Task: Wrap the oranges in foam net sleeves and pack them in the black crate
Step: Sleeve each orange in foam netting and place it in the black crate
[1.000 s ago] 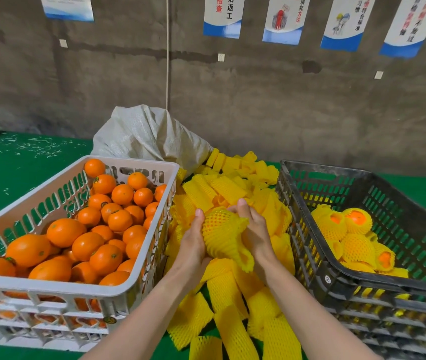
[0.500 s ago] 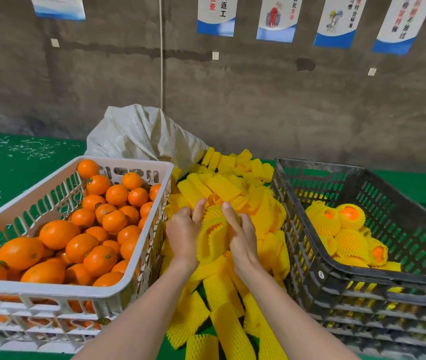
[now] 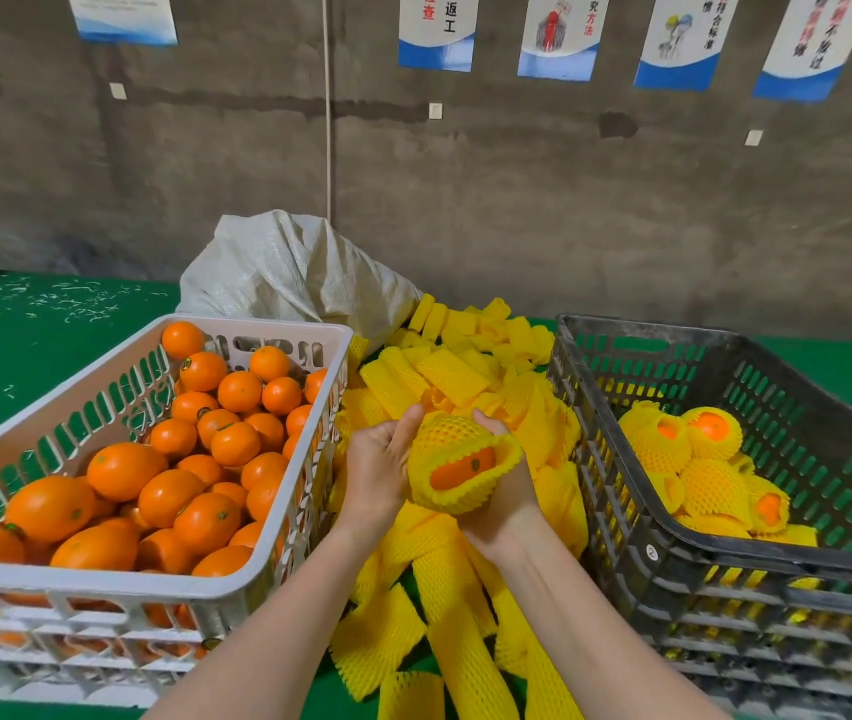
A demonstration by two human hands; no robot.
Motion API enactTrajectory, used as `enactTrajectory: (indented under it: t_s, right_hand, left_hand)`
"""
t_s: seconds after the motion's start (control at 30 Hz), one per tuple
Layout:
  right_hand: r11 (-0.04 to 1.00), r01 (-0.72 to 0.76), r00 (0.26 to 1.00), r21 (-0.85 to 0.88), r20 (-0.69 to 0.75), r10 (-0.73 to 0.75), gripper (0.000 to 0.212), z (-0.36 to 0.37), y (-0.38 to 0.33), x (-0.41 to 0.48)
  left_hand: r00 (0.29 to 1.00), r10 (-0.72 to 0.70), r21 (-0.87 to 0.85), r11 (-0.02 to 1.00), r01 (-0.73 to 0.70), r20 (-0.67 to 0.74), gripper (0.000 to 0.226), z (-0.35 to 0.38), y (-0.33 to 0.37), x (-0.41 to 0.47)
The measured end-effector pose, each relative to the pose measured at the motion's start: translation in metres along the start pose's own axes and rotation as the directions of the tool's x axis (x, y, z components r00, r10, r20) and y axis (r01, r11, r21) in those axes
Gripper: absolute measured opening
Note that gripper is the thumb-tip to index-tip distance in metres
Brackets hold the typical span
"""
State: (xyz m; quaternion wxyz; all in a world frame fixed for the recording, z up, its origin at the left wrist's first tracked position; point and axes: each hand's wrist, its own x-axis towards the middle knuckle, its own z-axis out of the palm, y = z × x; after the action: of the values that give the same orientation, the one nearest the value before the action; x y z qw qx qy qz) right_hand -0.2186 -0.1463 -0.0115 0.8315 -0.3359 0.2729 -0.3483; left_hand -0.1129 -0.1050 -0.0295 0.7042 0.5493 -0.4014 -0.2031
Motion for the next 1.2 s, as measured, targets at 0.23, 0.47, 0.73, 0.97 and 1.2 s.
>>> enactTrajectory:
  t_s: [0.23, 0.47, 0.73, 0.97, 1.2]
  right_hand:
    - [0.994, 0.071, 0.989, -0.083, 0.138, -0.059, 0.039, -0.002, 0.0, -0.004]
    - [0.73, 0.359, 0.912, -0.581, 0.054, -0.406, 0.045, -0.011, -0.02, 0.003]
    - [0.767, 0.307, 0.79, -0.564, -0.298, -0.536, 0.041, 0.002, -0.002, 0.003]
    - [0.709, 0.4, 0.832, -0.581, -0.095, -0.547, 0.047, 0.007, -0.022, 0.006]
    - [0.818, 0.284, 0.927, -0.5, -0.075, -0.368, 0.019, 0.009, -0.028, 0.004]
  left_hand:
    - [0.999, 0.052, 0.005, 0.999, -0.052, 0.013, 0.056, 0.0, 0.007, -0.007]
    - [0.711, -0.524, -0.089, 0.773, 0.628, 0.468, 0.061, -0.006, 0.034, -0.002]
    - [0.792, -0.529, -0.285, 0.742, 0.606, 0.305, 0.036, 0.019, 0.029, -0.014]
    - [0.69, -0.607, -0.37, 0.582, 0.724, 0.394, 0.044, 0.011, 0.044, -0.008]
    - [0.671, -0.622, -0.415, 0.529, 0.741, 0.405, 0.055, 0.014, 0.046, -0.009]
